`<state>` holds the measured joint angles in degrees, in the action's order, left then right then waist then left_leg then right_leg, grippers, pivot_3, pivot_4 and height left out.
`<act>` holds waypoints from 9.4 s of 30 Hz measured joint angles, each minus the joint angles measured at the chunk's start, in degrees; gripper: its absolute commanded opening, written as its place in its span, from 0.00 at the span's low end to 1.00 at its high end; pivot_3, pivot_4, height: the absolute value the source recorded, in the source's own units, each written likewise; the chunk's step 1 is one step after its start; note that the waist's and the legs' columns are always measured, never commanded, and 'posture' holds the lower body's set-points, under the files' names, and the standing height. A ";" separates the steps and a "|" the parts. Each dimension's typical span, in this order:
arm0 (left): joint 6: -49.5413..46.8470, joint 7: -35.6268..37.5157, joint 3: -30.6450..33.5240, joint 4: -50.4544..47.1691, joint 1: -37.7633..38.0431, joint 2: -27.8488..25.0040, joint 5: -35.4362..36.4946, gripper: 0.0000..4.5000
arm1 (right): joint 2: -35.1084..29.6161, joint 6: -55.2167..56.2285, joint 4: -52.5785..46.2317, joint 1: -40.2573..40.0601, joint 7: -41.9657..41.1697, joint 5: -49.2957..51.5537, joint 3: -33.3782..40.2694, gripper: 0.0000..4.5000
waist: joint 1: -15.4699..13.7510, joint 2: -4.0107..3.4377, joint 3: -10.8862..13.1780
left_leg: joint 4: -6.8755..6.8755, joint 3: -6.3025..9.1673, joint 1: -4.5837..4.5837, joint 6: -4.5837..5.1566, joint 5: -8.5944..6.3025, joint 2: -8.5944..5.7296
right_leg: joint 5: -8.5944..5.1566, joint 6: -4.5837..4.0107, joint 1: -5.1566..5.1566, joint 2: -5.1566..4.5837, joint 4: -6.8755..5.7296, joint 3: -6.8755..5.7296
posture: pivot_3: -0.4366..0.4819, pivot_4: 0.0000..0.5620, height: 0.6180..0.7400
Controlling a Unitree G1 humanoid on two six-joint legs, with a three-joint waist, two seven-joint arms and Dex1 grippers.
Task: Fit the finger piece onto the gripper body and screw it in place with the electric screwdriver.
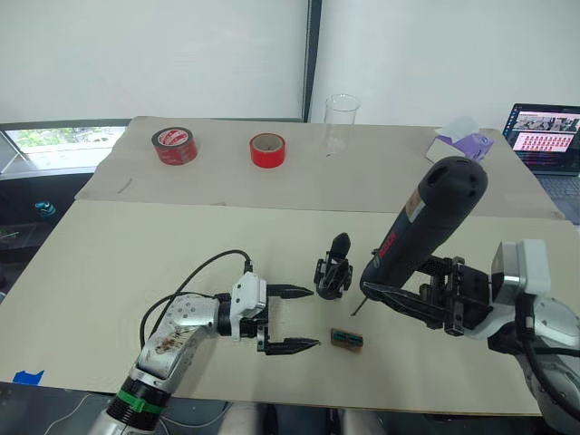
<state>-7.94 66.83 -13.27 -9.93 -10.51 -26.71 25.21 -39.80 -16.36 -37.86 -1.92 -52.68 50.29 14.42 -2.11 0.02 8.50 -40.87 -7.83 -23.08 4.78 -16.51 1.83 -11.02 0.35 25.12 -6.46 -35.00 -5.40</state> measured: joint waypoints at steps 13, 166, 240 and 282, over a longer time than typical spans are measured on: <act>-0.92 0.14 5.37 2.88 -3.20 -0.52 2.04 1.00 | 0.00 -0.02 6.65 6.37 0.54 -0.24 2.57 0.42 | 0.06 0.01 0.01 | 0.01 -0.05 0.00 -0.02 0.02 -0.02 | 0.24 0.05 0.00 0.08 0.00 -0.02 | 0.48 0.27 1.00; 7.82 -0.81 0.86 23.25 -15.50 9.45 -9.71 1.00 | 6.91 -17.92 17.20 30.20 2.70 -2.77 -9.72 0.42 | 1.45 0.02 0.02 | 0.01 -0.06 -0.08 -0.17 0.12 -0.01 | 0.42 -0.09 0.04 0.14 -0.05 -0.09 | 0.48 0.27 1.00; 7.76 -1.24 0.66 23.28 -14.60 9.90 -9.90 1.00 | 8.80 -17.19 18.25 31.07 1.68 -5.28 -10.38 0.42 | 1.45 0.02 0.02 | 0.01 -0.05 -0.08 -0.17 0.12 -0.01 | 0.42 -0.10 0.03 0.14 -0.05 -0.10 | 0.48 0.27 1.00; 7.95 -0.96 -0.92 32.66 -18.32 11.01 -14.14 1.00 | 8.73 -16.27 17.82 30.10 0.83 -6.95 -10.91 0.42 | 1.41 0.02 0.02 | 0.00 -0.05 -0.10 -0.13 0.10 -0.02 | 0.42 -0.10 0.04 0.13 -0.04 -0.13 | 0.48 0.27 1.00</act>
<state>0.02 65.87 -14.19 22.73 -28.84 -15.69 11.08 -31.07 -32.64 -20.04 28.17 -51.85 43.34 3.51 -0.70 0.05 8.51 -40.87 -7.88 -23.17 4.65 -16.41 1.81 -10.59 0.26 25.16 -6.33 -35.04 -5.53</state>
